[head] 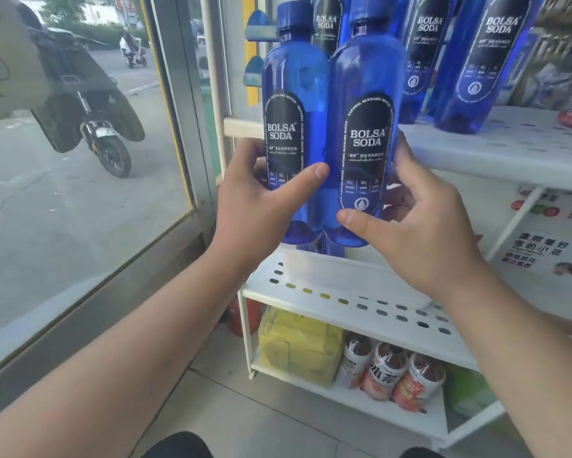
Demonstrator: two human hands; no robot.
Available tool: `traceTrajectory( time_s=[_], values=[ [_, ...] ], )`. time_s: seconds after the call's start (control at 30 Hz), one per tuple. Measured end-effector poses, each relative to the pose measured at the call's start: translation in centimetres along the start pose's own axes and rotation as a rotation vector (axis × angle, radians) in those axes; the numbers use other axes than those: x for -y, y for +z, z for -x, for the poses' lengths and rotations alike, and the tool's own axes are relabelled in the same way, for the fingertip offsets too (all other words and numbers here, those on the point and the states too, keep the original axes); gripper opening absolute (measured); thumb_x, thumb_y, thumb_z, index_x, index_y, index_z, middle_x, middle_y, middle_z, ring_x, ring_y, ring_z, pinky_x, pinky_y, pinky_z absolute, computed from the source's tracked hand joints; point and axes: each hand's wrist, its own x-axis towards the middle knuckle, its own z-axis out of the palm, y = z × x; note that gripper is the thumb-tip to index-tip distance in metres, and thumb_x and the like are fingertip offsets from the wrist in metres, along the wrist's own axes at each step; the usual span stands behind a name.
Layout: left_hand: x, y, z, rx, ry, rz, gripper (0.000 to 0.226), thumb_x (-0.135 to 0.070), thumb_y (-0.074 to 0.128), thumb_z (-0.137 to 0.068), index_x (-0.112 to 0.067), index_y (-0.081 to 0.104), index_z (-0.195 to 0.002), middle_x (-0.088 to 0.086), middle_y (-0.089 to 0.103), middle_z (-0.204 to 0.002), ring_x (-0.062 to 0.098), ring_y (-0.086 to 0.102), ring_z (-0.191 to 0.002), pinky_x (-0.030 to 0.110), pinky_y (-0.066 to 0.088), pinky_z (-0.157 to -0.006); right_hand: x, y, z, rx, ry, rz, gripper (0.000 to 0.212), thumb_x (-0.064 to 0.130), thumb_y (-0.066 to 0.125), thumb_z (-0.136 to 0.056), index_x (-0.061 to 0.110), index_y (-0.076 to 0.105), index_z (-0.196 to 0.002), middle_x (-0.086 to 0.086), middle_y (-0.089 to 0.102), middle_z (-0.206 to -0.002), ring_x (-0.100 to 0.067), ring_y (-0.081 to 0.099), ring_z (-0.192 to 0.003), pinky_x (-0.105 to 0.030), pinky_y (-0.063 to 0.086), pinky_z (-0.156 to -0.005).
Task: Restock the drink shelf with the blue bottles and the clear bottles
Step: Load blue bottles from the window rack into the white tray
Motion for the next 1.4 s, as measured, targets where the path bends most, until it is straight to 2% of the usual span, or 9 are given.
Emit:
traceTrajectory(
  time_s=[0.23,0.4,0.63,0.73,0.87,0.97,1.13,1.27,1.4],
  values=[
    [6.0,-0.3,5.3,-0.029,-0.207,-0.067,0.041,-0.035,0.082,-0.071,-0.018,0.060,-0.101,0.002,0.077,-0.092,0.023,0.075,-0.085,0.042,0.061,-0.072,-4.4,2.2,5.8,0.076,0.139,0.014,0.084,0.022,0.082,-0.077,0.037,0.041,-0.149,0.009,0.071,-0.111,-0.014,0.069,-0.087,-0.037,0.059,-0.085],
    [9.2,0.8,7.7,-0.015,-0.354,-0.065,0.030,-0.022,0.082,-0.078,-0.015,0.062,-0.100,-0.006,0.075,-0.080,0.008,0.070,-0.067,0.024,0.054,-0.062,-7.2,2.3,8.2,0.146,0.241,0.031,0.082,0.018,0.081,-0.077,0.038,0.043,-0.147,0.010,0.072,-0.109,-0.012,0.072,-0.085,-0.039,0.061,-0.081],
    [10.6,4.2,3.3,0.054,-0.423,-0.364,0.047,-0.066,0.074,-0.061,-0.025,0.068,-0.083,-0.003,0.074,-0.078,0.019,0.073,-0.074,0.045,0.061,-0.074,-10.0,-0.3,4.4,0.183,0.369,0.051,0.067,0.036,0.077,-0.075,0.047,0.050,-0.136,0.011,0.075,-0.108,-0.011,0.074,-0.092,-0.037,0.061,-0.084],
    [10.7,6.9,0.2,0.116,-0.460,-0.428,0.048,-0.063,0.075,-0.063,-0.017,0.065,-0.060,0.004,0.071,-0.065,0.026,0.070,-0.064,0.041,0.061,-0.070,-11.5,-2.1,1.7,0.170,0.467,0.029,0.049,0.028,0.078,-0.078,0.038,0.062,-0.123,0.005,0.077,-0.103,-0.013,0.075,-0.093,-0.042,0.059,-0.091],
    [11.5,10.4,-3.7,0.203,-0.607,-0.460,0.057,-0.063,0.075,-0.058,-0.011,0.070,-0.080,0.009,0.075,-0.080,0.028,0.073,-0.075,0.044,0.062,-0.073,-14.0,-3.6,-1.8,0.142,0.649,-0.012,0.035,0.028,0.077,-0.078,0.030,0.069,-0.112,0.001,0.079,-0.100,-0.019,0.076,-0.093,-0.045,0.059,-0.091],
    [13.3,12.9,-5.1,0.292,-0.706,-0.511,0.049,-0.058,0.076,-0.065,-0.015,0.059,-0.082,0.009,0.072,-0.088,0.028,0.073,-0.080,0.043,0.061,-0.079,-16.5,-4.2,-3.4,0.131,0.785,0.011,0.023,0.024,0.077,-0.080,0.023,0.069,-0.102,-0.005,0.077,-0.104,-0.023,0.075,-0.097,-0.043,0.060,-0.090],
    [15.9,14.4,-6.4,0.415,-0.855,-0.551,0.032,-0.042,0.069,-0.082,-0.012,0.057,-0.085,0.007,0.067,-0.077,0.023,0.066,-0.065,0.034,0.059,-0.077,-19.4,-3.4,-4.2,0.074,0.942,-0.013,0.043,0.028,0.078,-0.075,0.011,0.064,-0.112,-0.009,0.075,-0.096,-0.021,0.074,-0.079,-0.033,0.063,-0.073],
    [17.5,14.9,-7.2,0.438,-0.779,-0.676,0.043,-0.045,0.071,-0.078,-0.011,0.057,-0.100,0.010,0.070,-0.087,0.025,0.066,-0.066,0.034,0.060,-0.075,-20.5,-2.2,-4.7,0.080,0.932,0.044,0.038,0.023,0.077,-0.078,0.010,0.062,-0.110,-0.009,0.071,-0.092,-0.021,0.070,-0.071,-0.027,0.058,-0.061],
    [19.5,15.2,-6.4,0.580,-0.696,-0.982,0.038,-0.055,0.060,-0.080,-0.020,0.049,-0.091,0.011,0.065,-0.103,0.023,0.064,-0.088,0.040,0.053,-0.095,-21.8,-1.1,-4.0,0.148,0.945,0.177,0.024,0.023,0.077,-0.079,0.015,0.055,-0.088,-0.007,0.062,-0.089,-0.023,0.062,-0.077,-0.027,0.048,-0.063]
  ],
)
